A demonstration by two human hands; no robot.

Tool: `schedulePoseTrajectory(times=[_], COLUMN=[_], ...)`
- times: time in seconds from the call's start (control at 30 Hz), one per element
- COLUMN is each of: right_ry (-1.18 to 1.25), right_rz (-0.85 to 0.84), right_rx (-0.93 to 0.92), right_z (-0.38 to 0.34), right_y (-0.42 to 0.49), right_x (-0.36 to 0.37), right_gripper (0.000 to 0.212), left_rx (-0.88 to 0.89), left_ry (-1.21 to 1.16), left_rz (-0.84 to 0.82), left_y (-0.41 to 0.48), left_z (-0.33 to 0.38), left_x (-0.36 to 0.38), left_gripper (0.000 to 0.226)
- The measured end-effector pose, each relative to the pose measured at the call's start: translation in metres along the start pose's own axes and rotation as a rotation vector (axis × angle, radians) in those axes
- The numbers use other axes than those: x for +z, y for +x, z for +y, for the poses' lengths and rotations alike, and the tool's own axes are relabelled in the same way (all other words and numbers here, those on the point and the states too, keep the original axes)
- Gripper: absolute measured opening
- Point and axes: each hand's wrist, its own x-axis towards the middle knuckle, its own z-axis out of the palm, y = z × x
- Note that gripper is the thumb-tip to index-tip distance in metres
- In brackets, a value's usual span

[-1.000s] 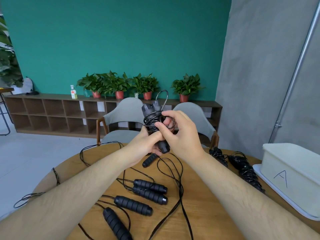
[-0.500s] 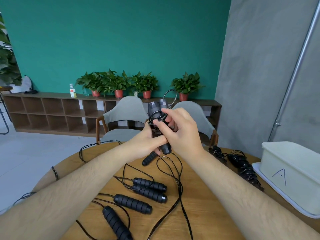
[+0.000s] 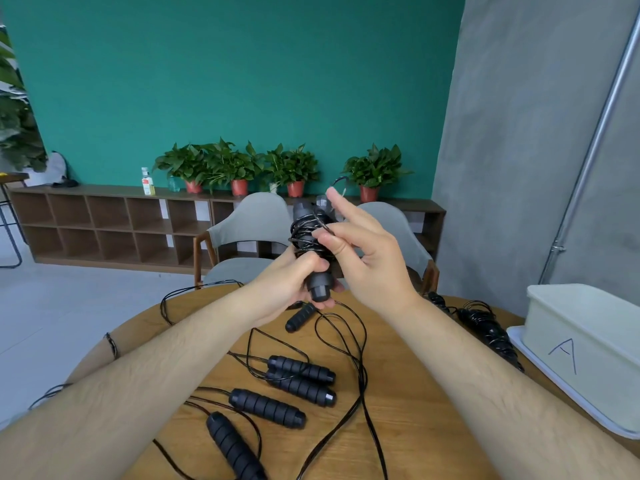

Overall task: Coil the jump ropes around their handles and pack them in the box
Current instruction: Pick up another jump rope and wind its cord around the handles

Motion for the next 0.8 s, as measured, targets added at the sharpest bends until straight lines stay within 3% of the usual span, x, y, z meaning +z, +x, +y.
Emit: schedulePoseTrajectory(times=[0.1, 0.33, 0.43, 0.6, 0.7, 0.8], right_ry=[0.010, 0.027, 0.150, 0.249, 0.195, 0.114], right_rz=[-0.059, -0.010, 0.052, -0.031, -0.017, -0.064], right_rx=[-0.034, -0.082, 0.048, 0.242, 0.158, 0.055], right_z=[-0.003, -0.013, -0.015, -0.022, -0.022, -0.018], right_y=[0.005, 0.010, 0.009, 0.006, 0.006, 0.004], right_x=[-0.003, -0.015, -0.014, -0.011, -0.006, -0.003], right_gripper=[0.019, 0.021, 0.024, 0.038, 0.018, 0.021], left_rx=[-0.029, -0.072, -0.041, 0.030, 0.051, 0.053], left_ry=[0.020, -0.159, -0.240, -0.312, -0.251, -0.235], left_rz=[-0.007, -0.034, -0.051, -0.049, -0.067, -0.051], left_y=[-0.003, -0.006, -0.009, -0.008, -0.008, -0.008], left_z=[0.003, 0.004, 0.008, 0.016, 0.017, 0.015], left_x=[0.002, -0.004, -0.001, -0.002, -0.002, -0.006], left_gripper=[0.056, 0.063, 0.045, 0.045, 0.043, 0.042])
